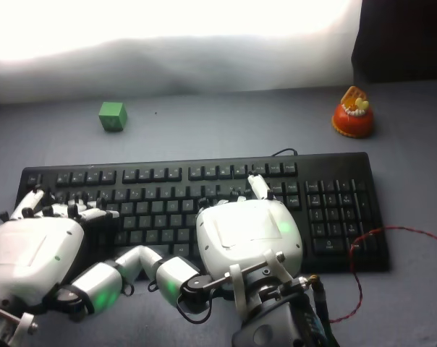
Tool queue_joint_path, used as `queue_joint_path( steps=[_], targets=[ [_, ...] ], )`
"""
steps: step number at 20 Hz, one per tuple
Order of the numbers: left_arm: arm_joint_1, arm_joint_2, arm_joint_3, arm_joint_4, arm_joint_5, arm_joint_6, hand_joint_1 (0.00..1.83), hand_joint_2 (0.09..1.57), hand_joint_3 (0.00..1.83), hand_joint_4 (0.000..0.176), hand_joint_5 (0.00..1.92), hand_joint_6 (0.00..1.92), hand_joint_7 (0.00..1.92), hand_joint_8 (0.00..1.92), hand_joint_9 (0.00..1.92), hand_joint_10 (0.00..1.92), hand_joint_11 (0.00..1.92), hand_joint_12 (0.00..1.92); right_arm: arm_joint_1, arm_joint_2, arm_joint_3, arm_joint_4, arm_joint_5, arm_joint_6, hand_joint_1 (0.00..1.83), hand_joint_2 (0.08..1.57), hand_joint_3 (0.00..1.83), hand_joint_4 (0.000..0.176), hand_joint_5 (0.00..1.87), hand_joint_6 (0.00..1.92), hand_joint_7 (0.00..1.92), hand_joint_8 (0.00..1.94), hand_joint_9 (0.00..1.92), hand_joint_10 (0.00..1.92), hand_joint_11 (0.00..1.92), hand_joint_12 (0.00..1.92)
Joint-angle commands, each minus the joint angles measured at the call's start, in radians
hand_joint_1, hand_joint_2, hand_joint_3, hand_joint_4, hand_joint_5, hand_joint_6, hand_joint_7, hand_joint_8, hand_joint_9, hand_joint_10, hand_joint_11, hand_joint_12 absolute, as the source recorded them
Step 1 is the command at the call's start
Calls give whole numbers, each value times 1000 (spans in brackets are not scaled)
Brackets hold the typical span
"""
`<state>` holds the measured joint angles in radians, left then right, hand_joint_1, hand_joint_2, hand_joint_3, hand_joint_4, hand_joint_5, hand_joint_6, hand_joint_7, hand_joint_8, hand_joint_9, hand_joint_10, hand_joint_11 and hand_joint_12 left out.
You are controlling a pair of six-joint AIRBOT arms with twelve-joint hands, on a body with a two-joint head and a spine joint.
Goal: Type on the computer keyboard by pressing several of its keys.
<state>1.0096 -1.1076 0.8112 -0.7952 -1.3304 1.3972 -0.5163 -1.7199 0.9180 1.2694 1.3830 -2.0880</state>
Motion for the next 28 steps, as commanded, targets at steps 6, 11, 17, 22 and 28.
queue_joint_path(
  steps=[6,11,17,22,28],
  targets=[
    [-10,-1,3,46,-72,-6,157,1274,4,3,575,1,746,6,744,127,101,1363,-4,4,0,-68,21,4,5,1133,2,0,679,19,930,6,533,1021,201,1681],
    [-14,-1,3,46,-72,-7,92,1296,5,0,875,108,611,18,471,17,0,1154,-5,6,0,-72,26,1,0,1139,0,0,1000,91,737,4,566,192,8,1477],
    [-13,-1,3,46,-72,-9,120,1312,0,0,759,26,736,2,635,394,163,1455,-5,7,0,-83,27,1,46,1149,1,0,770,5,1006,20,677,1157,404,1731],
    [-15,2,4,47,-72,-13,130,1318,1,0,774,25,772,9,522,664,118,1544,-5,9,0,-85,29,1,15,1172,1,0,785,6,968,1,581,1277,380,1793],
    [-38,18,7,47,-72,-14,152,1309,0,0,627,0,712,6,474,702,87,1525,-6,11,-2,-90,33,0,34,1163,0,0,727,6,860,0,575,942,274,1716]
  ],
)
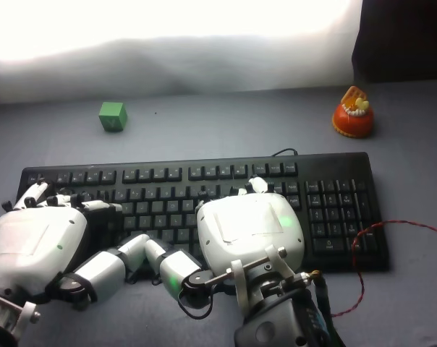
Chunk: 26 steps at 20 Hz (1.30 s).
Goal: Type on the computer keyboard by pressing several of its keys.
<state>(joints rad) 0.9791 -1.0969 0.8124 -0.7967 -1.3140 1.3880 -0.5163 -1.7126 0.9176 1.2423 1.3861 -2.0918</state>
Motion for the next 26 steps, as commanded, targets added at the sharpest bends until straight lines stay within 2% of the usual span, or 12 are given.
queue_joint_path(
  steps=[1,4,8,12,16,19,21,22,26],
  targets=[
    [-10,10,6,48,-89,-5,159,1309,0,0,608,0,710,5,473,703,91,1523,-5,5,-3,-66,33,2,47,1161,0,0,739,9,851,0,576,890,273,1690],
    [-16,23,6,48,-89,-11,162,1305,0,0,609,2,706,2,472,662,90,1468,5,29,-32,-81,38,-1,33,1156,0,0,735,3,832,2,601,762,248,1616],
    [-32,42,11,53,-89,9,171,1302,0,0,617,5,704,1,474,659,96,1475,18,84,-91,-151,45,0,35,1157,1,0,743,5,846,5,616,759,227,1632],
    [-57,46,21,98,-88,103,232,1278,0,0,577,0,664,0,450,592,46,1450,54,170,-158,-153,36,13,26,1160,2,0,736,1,842,2,598,762,220,1627],
    [-77,42,21,121,-119,247,272,1261,0,0,554,0,624,0,420,513,1,1404,72,280,-229,-153,3,16,33,1166,3,0,755,7,863,8,607,753,242,1605],
    [-75,33,27,121,-137,305,349,1225,0,6,475,0,551,0,434,314,0,1296,75,351,-283,-153,-29,16,47,1169,3,0,747,3,860,5,603,750,236,1599],
    [-70,23,32,120,-151,333,361,1205,0,19,427,0,490,0,437,175,0,1239,88,397,-315,-154,-44,21,29,1169,2,0,750,4,864,6,615,748,247,1596],
    [-68,17,35,120,-160,341,375,1195,0,26,408,0,477,0,424,141,0,1209,92,411,-324,-157,-46,23,41,1164,0,0,758,7,870,7,620,750,239,1599],
    [-56,-29,61,113,-198,347,430,1187,0,30,324,0,405,0,383,75,0,1124,97,447,-342,-196,-48,35,35,1171,2,0,758,6,865,4,615,750,232,1607]
  ],
)
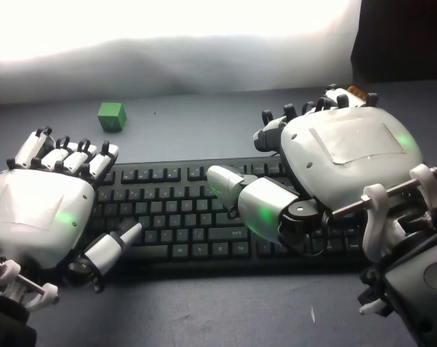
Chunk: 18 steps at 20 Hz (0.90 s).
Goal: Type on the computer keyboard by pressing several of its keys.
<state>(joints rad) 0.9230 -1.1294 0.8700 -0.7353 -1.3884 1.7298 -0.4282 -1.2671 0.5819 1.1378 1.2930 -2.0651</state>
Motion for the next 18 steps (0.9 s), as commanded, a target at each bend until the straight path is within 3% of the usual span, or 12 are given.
queue_joint_path(
  steps=[1,4,5,6,8,10,12,14,18],
  targets=[
    [2,-9,13,50,-124,-2,422,1189,0,30,318,0,409,2,380,67,0,1111,9,2,-6,-91,45,8,39,1173,2,0,757,5,862,2,607,754,222,1618],
    [16,-33,33,49,-145,-30,441,1177,0,26,343,10,446,10,417,63,0,1148,9,0,-6,-94,38,6,31,1179,4,0,754,3,860,0,604,761,222,1621],
    [21,-37,37,46,-149,-35,427,1183,0,40,306,2,401,1,395,46,0,1102,9,-1,-6,-95,38,6,25,1180,4,0,763,6,869,4,609,766,223,1624],
    [27,-40,40,41,-151,-45,467,1178,0,35,296,0,380,1,387,40,0,1092,9,-2,-6,-95,36,6,42,1177,2,0,769,8,870,4,611,771,221,1628],
    [43,-49,51,41,-162,-64,577,1151,0,42,267,1,338,1,363,22,0,1052,9,-2,-7,-98,34,7,47,1177,0,0,772,8,871,4,599,792,213,1654],
    [51,-55,58,41,-167,-73,873,1071,0,45,271,11,311,4,336,9,0,1031,9,-3,-9,-101,34,7,42,1175,0,0,765,4,871,3,600,798,219,1651],
    [56,-62,64,41,-168,-79,1058,997,0,63,274,6,243,0,290,0,0,946,9,-4,-10,-103,34,7,34,1175,0,0,763,3,874,4,604,801,214,1646],
    [56,-67,68,41,-171,-83,1149,934,0,77,231,0,153,0,210,0,0,814,8,-4,-10,-103,34,7,43,1172,0,0,766,4,870,2,599,789,214,1626],
    [55,-70,68,41,-175,-92,1199,897,0,76,206,8,140,8,190,12,0,759,6,-5,-10,-103,34,7,27,1175,0,0,764,2,870,2,596,782,204,1634]
  ],
)
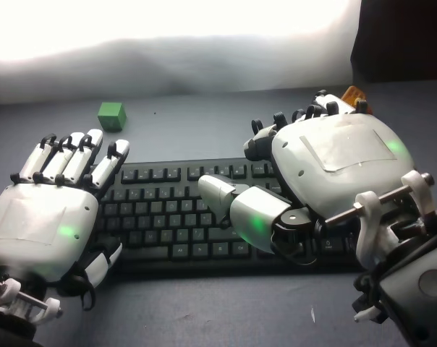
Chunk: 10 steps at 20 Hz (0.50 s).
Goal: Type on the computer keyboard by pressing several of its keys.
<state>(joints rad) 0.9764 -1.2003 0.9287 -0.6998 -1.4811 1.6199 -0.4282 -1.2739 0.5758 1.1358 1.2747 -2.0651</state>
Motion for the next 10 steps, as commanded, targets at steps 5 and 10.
queue_joint_path(
  steps=[5,10],
  targets=[
    [2,3,3,2,-82,-14,517,1111,43,55,214,10,224,21,261,25,0,857,5,2,-5,-102,52,4,66,1169,0,0,769,3,869,1,601,784,199,1641],
    [-5,16,-21,-8,-78,-44,52,1134,4,30,343,26,421,19,406,47,0,1069,4,4,-5,-108,52,4,69,1168,0,0,783,8,898,12,634,786,240,1629]
  ],
)
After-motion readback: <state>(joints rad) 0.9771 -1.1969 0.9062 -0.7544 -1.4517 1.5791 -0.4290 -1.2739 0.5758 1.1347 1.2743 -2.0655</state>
